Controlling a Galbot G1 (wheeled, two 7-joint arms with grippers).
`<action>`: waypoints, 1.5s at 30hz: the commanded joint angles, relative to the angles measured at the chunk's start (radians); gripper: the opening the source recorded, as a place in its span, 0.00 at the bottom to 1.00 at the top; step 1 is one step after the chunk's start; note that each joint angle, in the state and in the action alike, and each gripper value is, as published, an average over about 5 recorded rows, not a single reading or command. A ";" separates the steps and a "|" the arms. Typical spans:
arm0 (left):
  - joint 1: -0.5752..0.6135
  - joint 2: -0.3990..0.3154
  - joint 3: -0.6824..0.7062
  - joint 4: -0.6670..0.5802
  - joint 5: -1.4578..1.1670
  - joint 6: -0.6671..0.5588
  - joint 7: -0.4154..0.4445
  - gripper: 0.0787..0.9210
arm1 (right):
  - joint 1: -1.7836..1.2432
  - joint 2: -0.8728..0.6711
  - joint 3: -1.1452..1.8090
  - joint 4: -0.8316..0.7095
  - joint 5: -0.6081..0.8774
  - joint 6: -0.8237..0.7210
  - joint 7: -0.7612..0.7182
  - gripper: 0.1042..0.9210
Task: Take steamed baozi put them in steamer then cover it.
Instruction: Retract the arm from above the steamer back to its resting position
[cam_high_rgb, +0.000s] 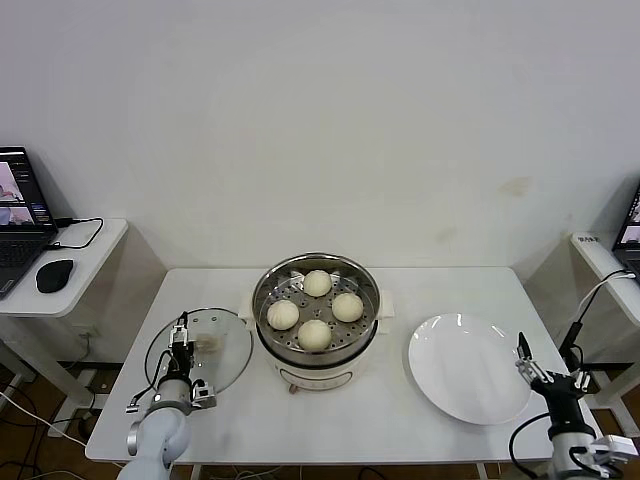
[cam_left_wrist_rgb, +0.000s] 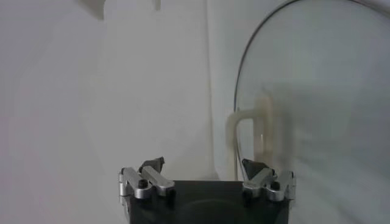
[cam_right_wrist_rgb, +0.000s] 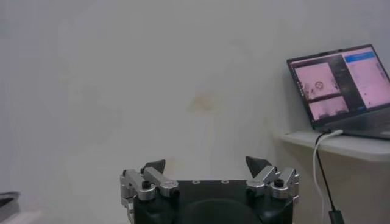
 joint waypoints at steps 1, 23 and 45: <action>-0.020 -0.003 0.001 0.030 -0.019 0.052 -0.014 0.88 | -0.008 0.003 -0.009 -0.013 -0.023 0.014 -0.005 0.88; -0.022 -0.006 0.003 0.077 -0.047 0.035 -0.041 0.71 | -0.021 0.001 -0.014 -0.016 -0.033 0.026 -0.008 0.88; 0.015 0.013 -0.012 0.005 -0.059 0.010 -0.032 0.08 | -0.032 0.006 -0.010 0.003 -0.034 0.029 -0.010 0.88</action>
